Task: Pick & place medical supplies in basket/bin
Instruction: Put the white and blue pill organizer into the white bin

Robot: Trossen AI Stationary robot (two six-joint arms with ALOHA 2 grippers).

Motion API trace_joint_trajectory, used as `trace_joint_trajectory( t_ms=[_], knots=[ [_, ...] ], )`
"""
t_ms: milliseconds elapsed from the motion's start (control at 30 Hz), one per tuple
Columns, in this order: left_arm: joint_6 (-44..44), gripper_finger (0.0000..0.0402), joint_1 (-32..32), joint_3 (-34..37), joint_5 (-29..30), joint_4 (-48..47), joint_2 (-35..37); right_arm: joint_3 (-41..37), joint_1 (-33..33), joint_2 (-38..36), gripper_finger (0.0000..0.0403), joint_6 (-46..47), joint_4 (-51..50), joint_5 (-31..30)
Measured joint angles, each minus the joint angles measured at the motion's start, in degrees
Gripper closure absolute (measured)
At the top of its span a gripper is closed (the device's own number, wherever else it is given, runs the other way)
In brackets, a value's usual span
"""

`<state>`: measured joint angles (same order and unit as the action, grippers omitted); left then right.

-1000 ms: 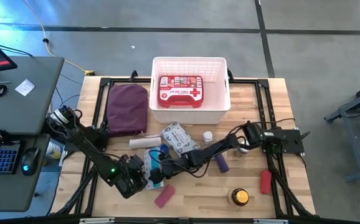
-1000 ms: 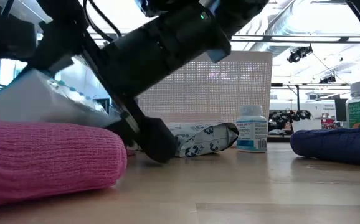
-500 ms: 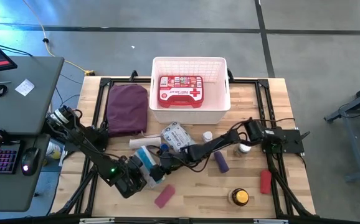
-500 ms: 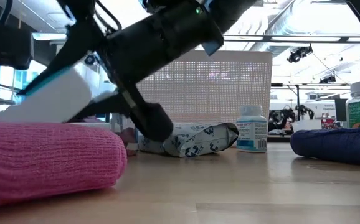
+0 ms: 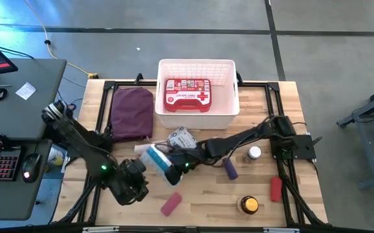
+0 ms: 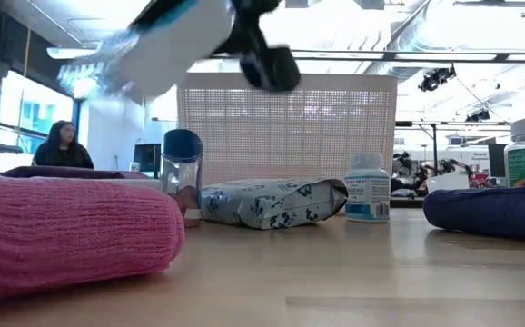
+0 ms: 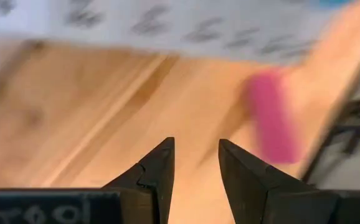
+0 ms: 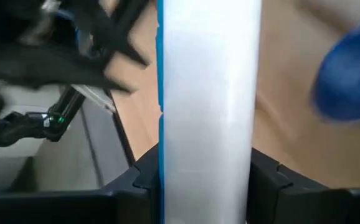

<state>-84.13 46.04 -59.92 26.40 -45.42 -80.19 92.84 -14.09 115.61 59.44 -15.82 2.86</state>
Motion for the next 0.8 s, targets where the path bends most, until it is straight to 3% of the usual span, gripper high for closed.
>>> trace_joint_trajectory(
  t_ms=[167, 267, 533, 800],
  knots=[
    [11.43, 0.0241, -0.02, -12.47, 16.10, -7.37, 4.19, 0.06, 3.01, -8.00, 0.0266, -6.71, -1.90, -3.66],
    [20.38, 0.0241, -0.74, -19.43, 21.43, -9.96, 5.47, 0.17, 6.38, -12.65, 0.0266, -9.31, -5.94, -3.68],
    [39.17, 0.0241, -6.98, -30.87, 21.98, -12.08, 6.62, 0.11, 19.70, -22.75, 0.0265, -15.88, -13.61, 3.04],
    [43.98, 0.0241, -16.56, -37.65, 22.53, -11.67, 6.67, 0.10, 35.32, -26.11, 0.0264, -32.13, -17.96, 8.17]
  ],
)
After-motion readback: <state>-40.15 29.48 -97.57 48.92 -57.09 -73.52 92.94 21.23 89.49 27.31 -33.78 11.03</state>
